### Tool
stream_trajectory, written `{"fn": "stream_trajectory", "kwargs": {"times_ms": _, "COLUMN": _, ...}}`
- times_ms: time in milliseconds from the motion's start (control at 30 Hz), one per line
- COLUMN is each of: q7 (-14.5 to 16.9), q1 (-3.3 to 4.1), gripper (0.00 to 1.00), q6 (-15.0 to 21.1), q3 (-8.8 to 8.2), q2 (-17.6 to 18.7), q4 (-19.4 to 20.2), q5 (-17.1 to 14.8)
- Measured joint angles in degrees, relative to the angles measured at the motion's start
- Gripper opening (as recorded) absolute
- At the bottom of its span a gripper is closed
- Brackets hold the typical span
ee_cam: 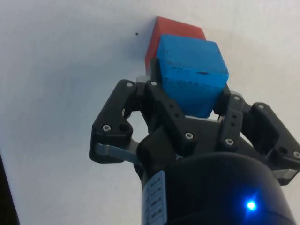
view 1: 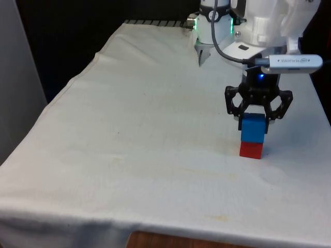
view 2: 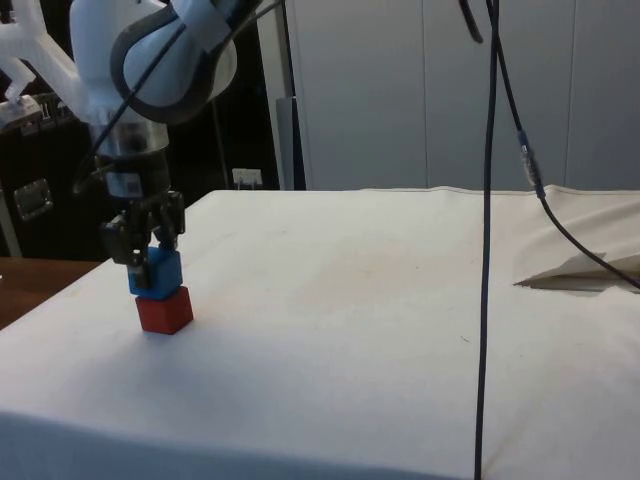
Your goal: Stack the two cubes.
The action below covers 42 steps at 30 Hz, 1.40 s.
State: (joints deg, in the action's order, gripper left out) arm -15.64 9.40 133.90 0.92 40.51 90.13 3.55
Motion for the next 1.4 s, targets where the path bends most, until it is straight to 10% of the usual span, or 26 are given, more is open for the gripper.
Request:
{"fn": "stream_trajectory", "kwargs": {"times_ms": 100, "q7": 0.06, "q1": -0.11, "gripper": 0.16, "q6": 0.00, "q3": 0.00, "q2": 0.00, "q4": 0.00, "q5": 0.00}}
{"fn": "stream_trajectory", "kwargs": {"times_ms": 167, "q7": 0.06, "q1": -0.11, "gripper": 0.46, "q6": 0.00, "q3": 0.00, "q2": 0.00, "q4": 0.00, "q5": 0.00}}
{"fn": "stream_trajectory", "kwargs": {"times_ms": 400, "q7": 0.06, "q1": -0.17, "gripper": 1.00, "q6": 0.00, "q3": 0.00, "q2": 0.00, "q4": 0.00, "q5": 0.00}}
{"fn": "stream_trajectory", "kwargs": {"times_ms": 1400, "q7": -1.89, "q1": -0.17, "gripper": 1.00, "q6": -4.07, "q3": 0.00, "q2": -5.61, "q4": -0.17, "q5": 0.00}}
